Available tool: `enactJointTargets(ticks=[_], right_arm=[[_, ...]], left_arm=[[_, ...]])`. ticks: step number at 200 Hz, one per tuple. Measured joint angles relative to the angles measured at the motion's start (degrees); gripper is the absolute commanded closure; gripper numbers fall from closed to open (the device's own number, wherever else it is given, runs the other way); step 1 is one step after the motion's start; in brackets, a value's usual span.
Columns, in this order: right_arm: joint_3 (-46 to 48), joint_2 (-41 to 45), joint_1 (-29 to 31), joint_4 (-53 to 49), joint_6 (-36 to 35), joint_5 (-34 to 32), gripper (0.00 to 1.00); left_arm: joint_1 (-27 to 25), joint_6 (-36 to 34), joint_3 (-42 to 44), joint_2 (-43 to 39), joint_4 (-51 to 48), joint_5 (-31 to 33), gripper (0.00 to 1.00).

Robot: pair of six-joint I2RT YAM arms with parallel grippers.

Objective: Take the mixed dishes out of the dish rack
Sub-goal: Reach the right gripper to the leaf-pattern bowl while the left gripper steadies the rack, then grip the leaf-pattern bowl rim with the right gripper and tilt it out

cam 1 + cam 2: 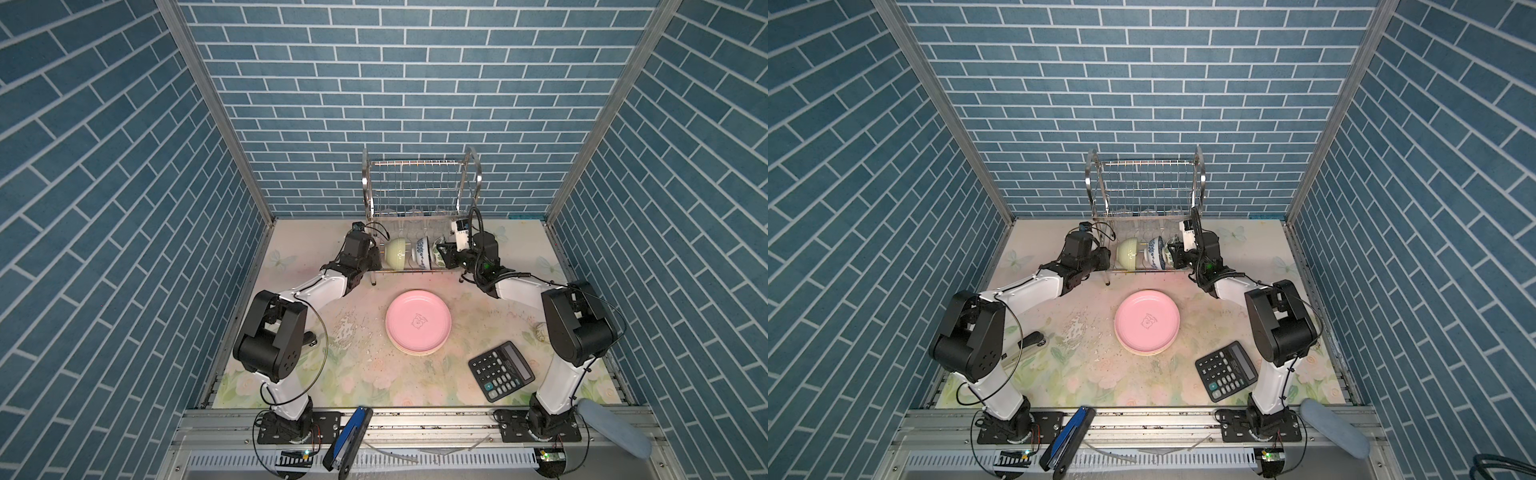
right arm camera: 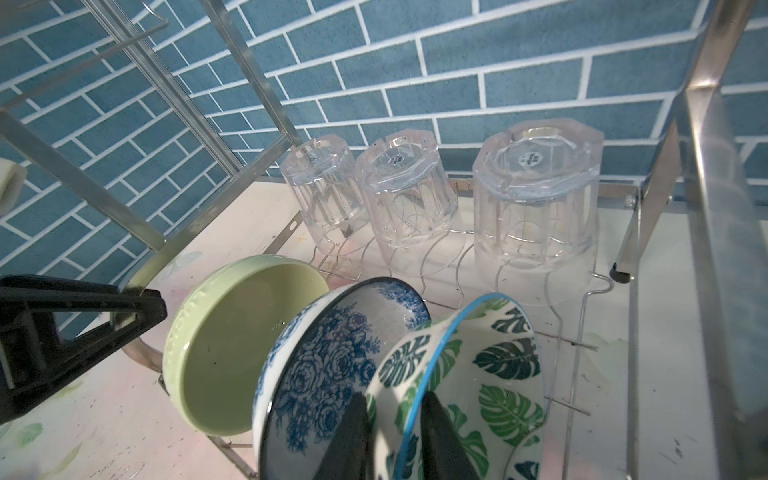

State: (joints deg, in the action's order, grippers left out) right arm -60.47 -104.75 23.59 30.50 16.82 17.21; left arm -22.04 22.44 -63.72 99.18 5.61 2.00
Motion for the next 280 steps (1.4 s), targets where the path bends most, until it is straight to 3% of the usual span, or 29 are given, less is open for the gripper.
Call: enactJointTargets(ticks=[93, 221, 280], right_arm=[[-0.02, -2.82, -0.48, 5.07, 7.28, 4.26, 0.80], [0.09, -5.27, -1.81, 11.41, 19.43, 8.48, 1.00], [1.29, -7.82, -3.85, 20.00, 25.92, 13.25, 1.00]], left_arm=[[0.02, -0.04, -0.13, 0.61, 0.35, -0.20, 0.54], [0.02, -0.24, -0.13, 0.61, 0.72, -0.39, 0.55], [0.07, -0.22, -0.13, 0.61, 0.70, -0.37, 0.55]])
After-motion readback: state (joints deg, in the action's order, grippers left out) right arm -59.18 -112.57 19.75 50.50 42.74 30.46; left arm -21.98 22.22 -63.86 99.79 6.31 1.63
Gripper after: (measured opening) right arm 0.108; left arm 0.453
